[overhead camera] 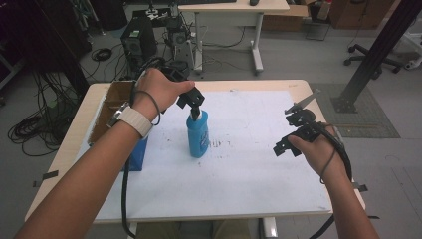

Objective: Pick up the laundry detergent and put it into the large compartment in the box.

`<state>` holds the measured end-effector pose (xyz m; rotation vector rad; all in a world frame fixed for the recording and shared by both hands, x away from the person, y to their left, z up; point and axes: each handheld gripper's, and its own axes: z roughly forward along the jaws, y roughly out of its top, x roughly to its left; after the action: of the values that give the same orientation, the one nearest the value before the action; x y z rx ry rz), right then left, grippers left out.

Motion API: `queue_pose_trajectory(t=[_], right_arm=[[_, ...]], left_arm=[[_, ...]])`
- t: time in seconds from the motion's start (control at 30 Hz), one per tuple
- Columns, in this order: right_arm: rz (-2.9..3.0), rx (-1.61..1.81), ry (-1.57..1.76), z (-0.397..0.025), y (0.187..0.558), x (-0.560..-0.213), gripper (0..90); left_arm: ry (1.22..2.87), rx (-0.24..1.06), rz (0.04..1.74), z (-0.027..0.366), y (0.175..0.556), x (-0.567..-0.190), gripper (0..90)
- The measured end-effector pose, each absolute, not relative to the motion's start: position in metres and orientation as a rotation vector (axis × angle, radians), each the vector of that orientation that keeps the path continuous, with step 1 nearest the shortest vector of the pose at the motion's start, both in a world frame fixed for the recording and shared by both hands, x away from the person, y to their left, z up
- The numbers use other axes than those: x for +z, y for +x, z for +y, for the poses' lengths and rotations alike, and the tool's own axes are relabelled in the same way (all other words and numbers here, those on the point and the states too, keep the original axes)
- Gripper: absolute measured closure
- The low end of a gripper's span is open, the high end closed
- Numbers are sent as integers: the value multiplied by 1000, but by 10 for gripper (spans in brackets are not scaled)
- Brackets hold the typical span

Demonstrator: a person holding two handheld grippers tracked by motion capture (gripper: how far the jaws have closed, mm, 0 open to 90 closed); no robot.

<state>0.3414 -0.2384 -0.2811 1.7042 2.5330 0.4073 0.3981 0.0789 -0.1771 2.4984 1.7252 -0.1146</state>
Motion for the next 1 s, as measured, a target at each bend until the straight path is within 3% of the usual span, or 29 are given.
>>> queue_pose_trajectory(t=[1.0], right_arm=[[2549,416,1703,-240,345,-287,92]], left_arm=[[2459,-98,1708,69,415,-181,68]])
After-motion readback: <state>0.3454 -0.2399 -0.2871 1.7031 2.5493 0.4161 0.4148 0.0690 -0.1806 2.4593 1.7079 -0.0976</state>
